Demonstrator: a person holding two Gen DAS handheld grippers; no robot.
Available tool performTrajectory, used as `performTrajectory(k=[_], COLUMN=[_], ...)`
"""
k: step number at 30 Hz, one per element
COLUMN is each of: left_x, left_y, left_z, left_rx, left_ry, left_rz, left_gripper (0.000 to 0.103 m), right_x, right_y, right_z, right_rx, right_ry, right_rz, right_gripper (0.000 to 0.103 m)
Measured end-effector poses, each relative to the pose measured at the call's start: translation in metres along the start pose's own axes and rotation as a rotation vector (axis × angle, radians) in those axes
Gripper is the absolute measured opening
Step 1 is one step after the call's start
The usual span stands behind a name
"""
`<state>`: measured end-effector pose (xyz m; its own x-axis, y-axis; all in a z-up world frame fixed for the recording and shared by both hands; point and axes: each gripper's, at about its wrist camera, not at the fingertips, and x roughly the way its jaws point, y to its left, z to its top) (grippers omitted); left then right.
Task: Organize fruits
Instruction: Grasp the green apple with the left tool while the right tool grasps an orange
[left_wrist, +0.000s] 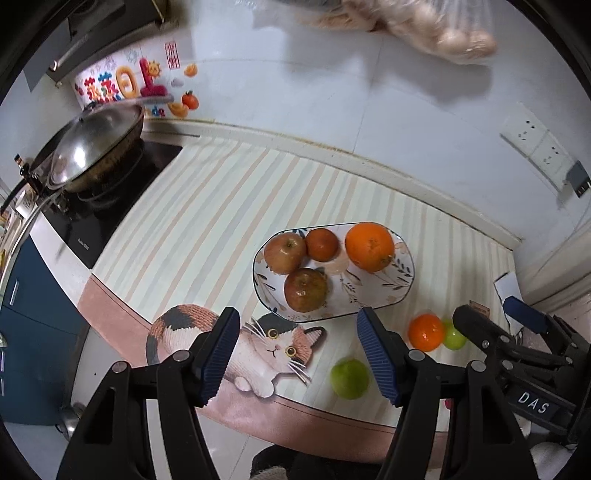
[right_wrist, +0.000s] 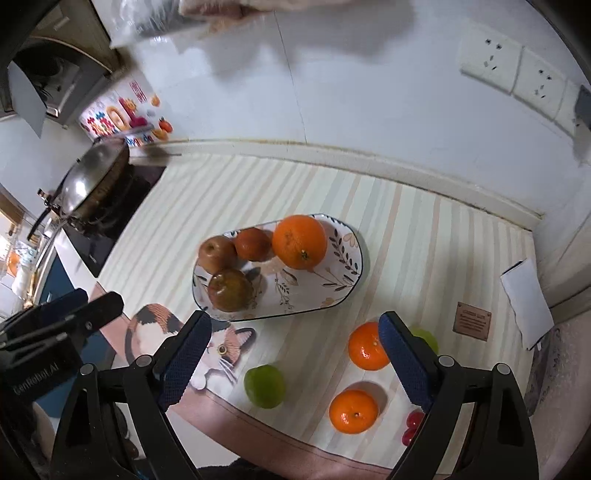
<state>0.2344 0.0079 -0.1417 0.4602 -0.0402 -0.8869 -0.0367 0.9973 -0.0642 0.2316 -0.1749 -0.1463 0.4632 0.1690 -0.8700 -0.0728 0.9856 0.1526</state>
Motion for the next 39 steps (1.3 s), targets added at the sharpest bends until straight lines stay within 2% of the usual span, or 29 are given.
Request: performTrajectory(k=[6, 11, 12, 13, 14, 17, 22, 26, 31, 34, 35, 36, 38, 39], left_x=[-0.015, -0.015, -0.013, -0.010, -0.005, 0.012, 0.064, 0.108, 0.157, 0.178, 0.184, 0.190, 0.200, 0.205], left_y=[-0.005, -0.009, -0.010, -0.012, -0.013, -0.018, -0.030, -0.042, -0.050, -0.056, -0.059, -0.062, -0.067, -0.070], left_z=[-0.012, -0.017, -0.017, -0.018, -0.019, -0.023, -0.037, -0.056, -0.073, -0.079, -0.079, -0.080, -0.083, -0.084], left_rx=[-0.005, -0.004, -0.004, -0.005, -0.001, 0.002, 0.009, 0.006, -0.018, -0.025, -0.023, -0.017, -0.006, 0.001], left_ry=[-0.029, -0.021, -0.014, -0.007, 0.005, 0.038, 0.178, 0.304, 0.449, 0.504, 0.521, 0.536, 0.550, 0.561], left_rz=[-0.011, -0.021, -0.020, -0.021, -0.024, -0.019, -0.035, -0.048, -0.085, -0.109, -0.116, -0.112, -0.110, -0.107], left_gripper=[0.064, 0.064, 0.068, 0.080, 0.085, 0.089, 0.088, 0.088, 0.088, 0.088, 0.088, 0.087, 0.081, 0.072], right_x=[-0.030, -0.046, -0.047, -0.045, -0.041, -0.024, 0.031, 0.072, 0.111, 0.133, 0.138, 0.137, 0.146, 0.151], right_y=[-0.006, -0.014, -0.019, -0.023, -0.028, -0.050, -0.091, -0.115, -0.126, -0.126, -0.125, -0.121, -0.114, -0.113], right_z=[-0.008, -0.008, -0.008, -0.009, -0.009, -0.013, -0.037, -0.057, -0.061, -0.056, -0.054, -0.048, -0.041, -0.039], right_rx=[0.025, 0.058, 0.072, 0.086, 0.099, 0.156, 0.249, 0.316, 0.334, 0.317, 0.309, 0.281, 0.243, 0.243], right_ry=[-0.042, -0.072, -0.072, -0.066, -0.054, 0.000, 0.162, 0.245, 0.271, 0.292, 0.295, 0.270, 0.294, 0.309], right_rz=[0.024, 0.046, 0.051, 0.055, 0.056, 0.051, 0.021, 0.014, 0.017, 0.016, 0.013, 0.001, -0.010, -0.004], right_gripper=[0.094, 0.094, 0.094, 0.094, 0.094, 0.094, 0.094, 0.094, 0.093, 0.085, 0.085, 0.084, 0.082, 0.082])
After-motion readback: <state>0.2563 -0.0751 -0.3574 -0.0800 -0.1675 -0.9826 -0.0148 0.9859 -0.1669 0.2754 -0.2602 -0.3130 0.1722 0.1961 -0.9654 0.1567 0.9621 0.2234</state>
